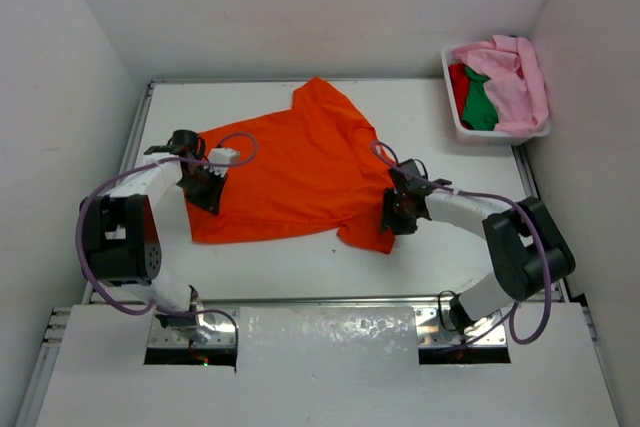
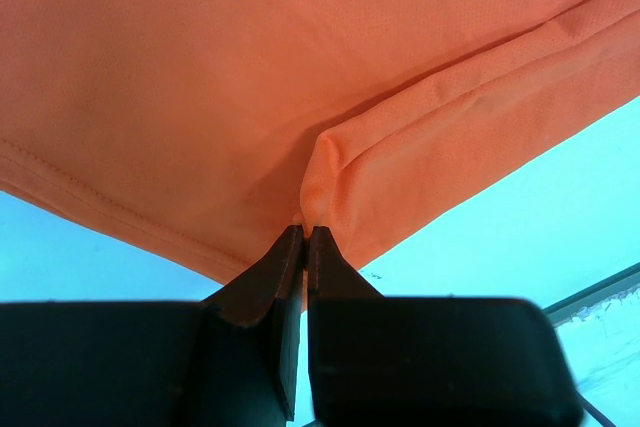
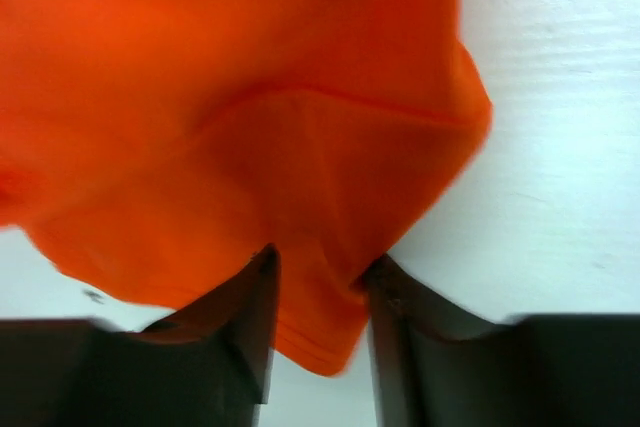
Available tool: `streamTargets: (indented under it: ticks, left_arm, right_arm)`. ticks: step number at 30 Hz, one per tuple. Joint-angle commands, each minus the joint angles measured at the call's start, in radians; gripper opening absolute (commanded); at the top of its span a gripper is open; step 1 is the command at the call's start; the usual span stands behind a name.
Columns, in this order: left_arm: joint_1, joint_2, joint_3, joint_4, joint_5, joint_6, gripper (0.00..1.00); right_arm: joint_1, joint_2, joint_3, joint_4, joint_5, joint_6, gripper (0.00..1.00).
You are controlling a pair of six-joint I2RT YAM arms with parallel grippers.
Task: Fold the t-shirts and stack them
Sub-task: Flatten out the tshirt
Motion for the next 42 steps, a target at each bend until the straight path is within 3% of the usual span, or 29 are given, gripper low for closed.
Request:
streamTargets:
  ticks: [1, 3, 5, 9, 12, 14, 15, 16, 17, 18, 19, 20, 21, 22, 24, 25, 28, 31, 33, 42]
  left_arm:
    - [0.0, -0.045, 0.014, 0.01, 0.01, -0.005, 0.0]
    - [0.0, -0.045, 0.025, 0.01, 0.012, -0.009, 0.0]
    - [0.001, -0.038, 0.033, 0.009, 0.012, -0.012, 0.0]
    - [0.004, -0.001, 0.098, 0.034, 0.033, -0.035, 0.0]
    - [0.004, 0.069, 0.225, 0.123, 0.026, -0.063, 0.0]
    - [0.004, 0.132, 0.34, 0.207, 0.012, -0.075, 0.0]
    - [0.003, 0.213, 0.5, 0.229, 0.0, -0.092, 0.0]
    - [0.003, 0.263, 0.598, 0.249, -0.014, -0.109, 0.0]
    - [0.003, 0.313, 0.711, 0.275, -0.03, -0.127, 0.0]
    - [0.004, 0.423, 0.955, 0.288, -0.069, -0.179, 0.0]
    - [0.006, 0.483, 1.082, 0.309, -0.092, -0.21, 0.0]
    - [0.004, 0.537, 1.214, 0.321, -0.112, -0.257, 0.0]
    - [0.007, 0.63, 1.44, 0.338, -0.128, -0.272, 0.0]
    - [0.006, 0.659, 1.511, 0.37, -0.129, -0.285, 0.0]
    - [0.004, 0.629, 1.5, 0.526, -0.11, -0.312, 0.0]
    - [0.003, 0.604, 1.461, 0.612, -0.097, -0.313, 0.0]
    - [-0.003, 0.598, 1.49, 0.576, -0.047, -0.31, 0.0]
    - [-0.002, 0.538, 1.412, 0.542, -0.013, -0.302, 0.0]
    - [-0.003, 0.475, 1.308, 0.5, 0.006, -0.27, 0.0]
    - [0.003, 0.13, 0.63, 0.383, -0.037, -0.063, 0.0]
  right_arm:
    - [0.01, 0.066, -0.024, 0.103, -0.057, 0.08, 0.35]
    - [0.01, 0.077, -0.027, 0.104, -0.065, 0.085, 0.15]
    - [0.01, 0.071, -0.039, 0.125, -0.071, 0.092, 0.03]
    - [-0.03, 0.071, -0.018, 0.207, -0.104, 0.109, 0.0]
    - [-0.085, 0.169, 0.132, 0.256, -0.158, 0.077, 0.0]
    - [-0.116, 0.261, 0.389, 0.216, -0.177, 0.041, 0.0]
    - [-0.149, 0.367, 0.506, 0.193, -0.177, -0.004, 0.0]
    - [-0.167, 0.426, 0.764, 0.163, -0.169, -0.021, 0.0]
    - [-0.186, 0.486, 0.901, 0.105, -0.167, -0.027, 0.0]
    - [-0.228, 0.61, 1.055, 0.081, -0.175, -0.017, 0.0]
    - [-0.245, 0.67, 1.358, 0.046, -0.177, 0.002, 0.0]
    - [-0.262, 0.724, 1.494, 0.053, -0.181, 0.023, 0.0]
    - [-0.288, 0.771, 1.619, 0.073, -0.189, 0.077, 0.0]
    - [-0.298, 0.813, 1.756, 0.113, -0.19, 0.106, 0.0]
    - [-0.32, 0.772, 1.722, 0.312, -0.201, 0.146, 0.0]
    - [-0.322, 0.678, 1.611, 0.399, -0.175, 0.132, 0.0]
    - [-0.322, 0.526, 1.449, 0.445, -0.164, 0.022, 0.0]
    - [-0.32, 0.458, 1.348, 0.414, -0.187, -0.045, 0.0]
    - [-0.319, 0.37, 1.249, 0.42, -0.215, -0.059, 0.0]
    - [-0.3, -0.097, 0.292, 0.506, -0.212, -0.116, 0.0]
